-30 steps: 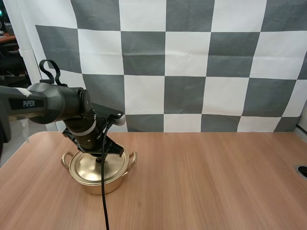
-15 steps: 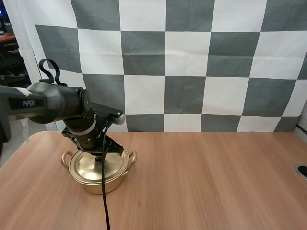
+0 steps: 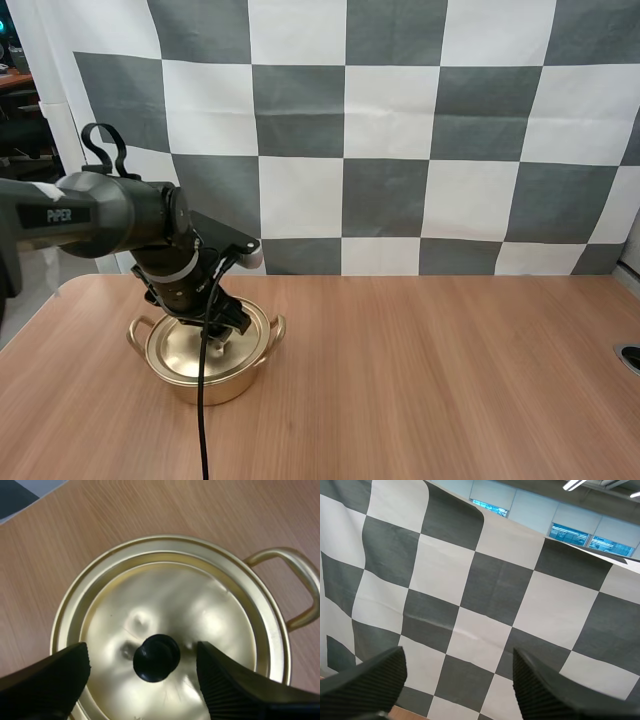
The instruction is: Open the pot, put the car inside, and close it
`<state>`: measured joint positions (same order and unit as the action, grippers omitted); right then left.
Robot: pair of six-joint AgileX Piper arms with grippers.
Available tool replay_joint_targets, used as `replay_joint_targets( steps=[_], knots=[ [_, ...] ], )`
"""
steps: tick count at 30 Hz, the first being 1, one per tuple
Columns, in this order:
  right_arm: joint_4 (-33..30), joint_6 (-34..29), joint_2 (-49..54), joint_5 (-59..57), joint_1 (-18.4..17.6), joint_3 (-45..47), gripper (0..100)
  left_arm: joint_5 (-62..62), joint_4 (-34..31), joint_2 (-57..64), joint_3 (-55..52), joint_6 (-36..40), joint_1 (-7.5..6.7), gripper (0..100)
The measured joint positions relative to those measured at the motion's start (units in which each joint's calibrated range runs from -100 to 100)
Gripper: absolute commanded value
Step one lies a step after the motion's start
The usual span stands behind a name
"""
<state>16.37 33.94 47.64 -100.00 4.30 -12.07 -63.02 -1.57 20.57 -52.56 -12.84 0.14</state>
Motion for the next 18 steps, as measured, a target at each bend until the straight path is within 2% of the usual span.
replay_joint_targets(
  steps=[15,18],
  knots=[
    [0.0,0.0,0.0,0.0,0.0,0.0,100,15.6,-0.9,5.3,0.3,0.0,0.00,100],
    [0.0,0.0,0.0,0.0,0.0,0.0,100,15.5,-0.9,6.9,1.7,0.0,0.00,100]
  ],
)
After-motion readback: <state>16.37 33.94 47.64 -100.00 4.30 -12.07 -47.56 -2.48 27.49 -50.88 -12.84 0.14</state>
